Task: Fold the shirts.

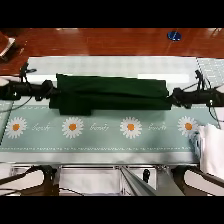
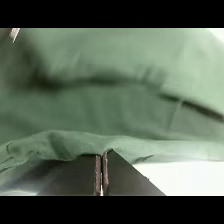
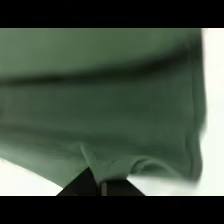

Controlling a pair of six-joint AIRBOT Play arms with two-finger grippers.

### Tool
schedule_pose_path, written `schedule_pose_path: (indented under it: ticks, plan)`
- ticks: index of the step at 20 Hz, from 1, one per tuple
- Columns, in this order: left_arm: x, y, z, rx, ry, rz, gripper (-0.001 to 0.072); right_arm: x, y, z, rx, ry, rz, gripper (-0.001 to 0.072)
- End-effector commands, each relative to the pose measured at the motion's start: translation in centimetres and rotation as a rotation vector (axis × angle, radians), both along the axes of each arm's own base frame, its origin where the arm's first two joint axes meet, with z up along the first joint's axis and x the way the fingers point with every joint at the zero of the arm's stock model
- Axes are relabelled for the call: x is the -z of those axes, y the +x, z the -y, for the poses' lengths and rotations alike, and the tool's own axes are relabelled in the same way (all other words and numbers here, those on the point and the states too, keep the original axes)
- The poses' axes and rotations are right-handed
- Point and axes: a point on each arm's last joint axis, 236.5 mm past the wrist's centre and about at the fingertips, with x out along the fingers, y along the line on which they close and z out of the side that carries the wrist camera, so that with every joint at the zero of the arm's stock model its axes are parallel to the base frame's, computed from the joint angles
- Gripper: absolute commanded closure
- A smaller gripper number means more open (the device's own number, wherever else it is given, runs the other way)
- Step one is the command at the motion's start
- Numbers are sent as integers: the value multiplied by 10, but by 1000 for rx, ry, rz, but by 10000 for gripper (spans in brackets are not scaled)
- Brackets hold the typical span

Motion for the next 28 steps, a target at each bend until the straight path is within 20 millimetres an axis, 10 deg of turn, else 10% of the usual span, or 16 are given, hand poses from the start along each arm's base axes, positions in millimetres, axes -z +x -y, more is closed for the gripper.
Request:
schedule_pose_path:
  ticks: [1, 9, 11, 13, 14, 18, 21, 24, 28]
  plan:
    - [0, 58, 5, -10, -7, 18, 687, -7, 54, 8, 26, 36, 46, 686]
    - [18, 132, 12, 16, -41, 15, 687, 12, 129, 19, 68, 110, 57, 686]
    - [36, 126, 21, 41, -53, -29, 648, 22, 140, 23, 110, 120, 62, 625]
    - [46, 121, 26, 60, -61, -60, 257, 28, 145, 29, 137, 108, 69, 313]
    - [46, 118, 24, 62, -57, -70, 203, 28, 146, 30, 137, 104, 72, 296]
    - [37, 93, -43, 17, 41, -145, 203, 9, 124, 76, 169, 92, 51, 296]
    - [-13, 81, -79, 27, 89, -24, 203, 25, 84, 114, 168, -12, -71, 296]
    - [-63, 73, -68, -29, 117, 169, 203, 48, 79, 104, 202, 17, -111, 296]
    - [-69, 25, -20, -13, 163, 268, 203, 76, 81, 58, 143, 91, -175, 296]
